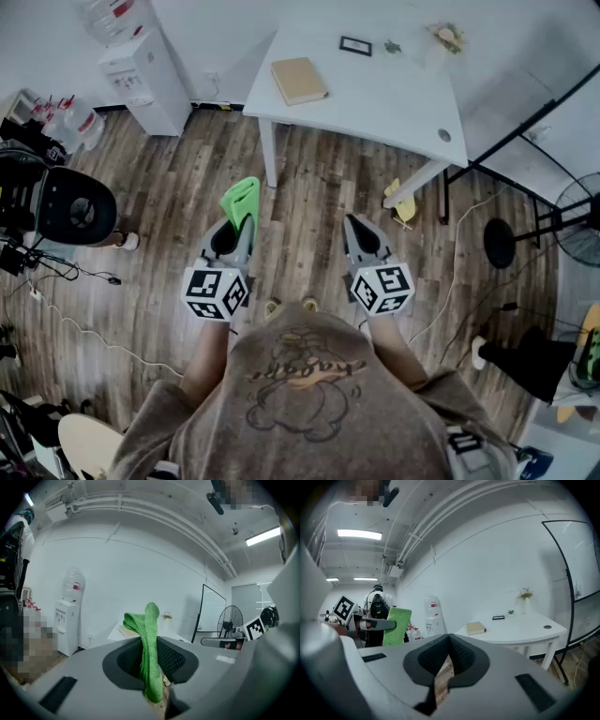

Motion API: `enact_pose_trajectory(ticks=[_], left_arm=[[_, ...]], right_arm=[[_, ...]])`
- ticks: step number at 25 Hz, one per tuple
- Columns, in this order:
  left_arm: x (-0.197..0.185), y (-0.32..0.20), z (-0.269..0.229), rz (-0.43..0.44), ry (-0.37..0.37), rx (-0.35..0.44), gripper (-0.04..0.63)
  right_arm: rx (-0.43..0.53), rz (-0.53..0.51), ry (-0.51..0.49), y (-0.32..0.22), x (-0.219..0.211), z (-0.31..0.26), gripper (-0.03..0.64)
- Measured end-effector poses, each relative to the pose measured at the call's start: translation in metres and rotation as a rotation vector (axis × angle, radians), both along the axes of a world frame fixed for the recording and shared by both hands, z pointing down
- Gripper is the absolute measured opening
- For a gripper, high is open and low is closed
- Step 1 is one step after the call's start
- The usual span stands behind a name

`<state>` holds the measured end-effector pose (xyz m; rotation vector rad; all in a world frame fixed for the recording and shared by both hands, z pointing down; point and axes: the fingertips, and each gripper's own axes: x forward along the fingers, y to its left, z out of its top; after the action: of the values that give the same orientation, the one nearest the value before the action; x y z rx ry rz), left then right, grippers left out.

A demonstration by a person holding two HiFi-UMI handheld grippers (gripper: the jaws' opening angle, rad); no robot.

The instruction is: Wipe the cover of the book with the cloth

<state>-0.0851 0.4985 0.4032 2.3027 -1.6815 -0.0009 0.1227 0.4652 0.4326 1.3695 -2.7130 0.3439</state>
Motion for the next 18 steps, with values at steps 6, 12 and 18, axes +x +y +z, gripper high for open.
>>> enact_pose_trajectory(ticks=[6,12,18], left_arm=[[-0.007,0.010,-0.001,0.002,-0.004,0.001,0.067],[-0.024,0.012,-0.001,0.016,-0.012,-0.006,0.067],[-0.039,0.010,0.006,0.055,-0.027,-0.002,0.067]], right_arm=[[0.003,-0.005,-0.021,0.012,-0.010,-0.001,-0.009],[-0.013,-0.016,-0.056,0.022,-0.034,0.004,-0.009],[-0.024,0.009,-0.055,0.029,-0.047,0.013,-0.008]])
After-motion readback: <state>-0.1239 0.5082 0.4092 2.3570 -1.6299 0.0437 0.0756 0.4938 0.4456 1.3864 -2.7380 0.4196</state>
